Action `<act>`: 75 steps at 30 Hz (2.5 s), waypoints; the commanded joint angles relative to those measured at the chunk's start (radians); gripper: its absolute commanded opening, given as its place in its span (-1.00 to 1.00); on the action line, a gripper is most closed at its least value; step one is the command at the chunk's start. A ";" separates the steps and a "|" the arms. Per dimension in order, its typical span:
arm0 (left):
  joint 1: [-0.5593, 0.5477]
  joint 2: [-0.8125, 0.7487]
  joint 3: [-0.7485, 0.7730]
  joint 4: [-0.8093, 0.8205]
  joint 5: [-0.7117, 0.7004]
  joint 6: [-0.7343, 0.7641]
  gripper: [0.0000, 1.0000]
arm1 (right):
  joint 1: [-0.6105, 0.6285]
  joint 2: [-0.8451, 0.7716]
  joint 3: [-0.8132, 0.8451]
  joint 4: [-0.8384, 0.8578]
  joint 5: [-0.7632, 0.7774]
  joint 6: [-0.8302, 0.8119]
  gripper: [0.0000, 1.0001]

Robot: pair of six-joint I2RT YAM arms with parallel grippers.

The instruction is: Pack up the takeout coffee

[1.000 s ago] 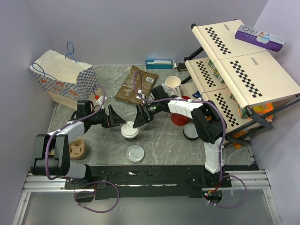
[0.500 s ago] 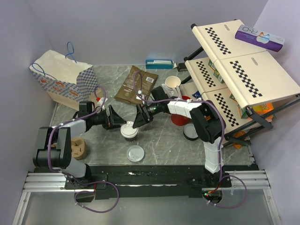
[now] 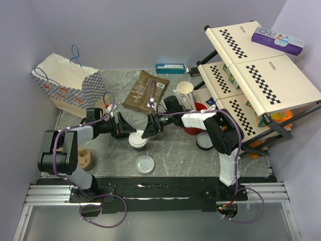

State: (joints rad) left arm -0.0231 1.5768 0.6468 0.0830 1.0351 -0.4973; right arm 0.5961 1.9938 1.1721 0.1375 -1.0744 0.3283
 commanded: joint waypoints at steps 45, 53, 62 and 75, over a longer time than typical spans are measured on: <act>0.032 -0.242 -0.012 -0.219 0.040 0.218 0.99 | -0.007 -0.093 0.119 -0.245 0.018 -0.089 0.99; 0.028 -0.247 -0.004 -0.250 0.043 0.230 0.99 | 0.008 -0.084 0.150 -0.248 0.007 -0.077 0.99; 0.029 -0.216 -0.018 -0.229 0.063 0.217 0.99 | 0.042 -0.104 0.112 -0.283 0.016 -0.121 0.99; -0.054 -0.132 0.010 -0.229 0.075 0.232 0.99 | 0.059 -0.095 0.110 -0.257 0.005 -0.121 0.99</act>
State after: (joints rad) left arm -0.0734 1.4242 0.6140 -0.1631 1.0714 -0.2878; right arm 0.6437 1.9644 1.2839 -0.1497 -1.0374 0.2142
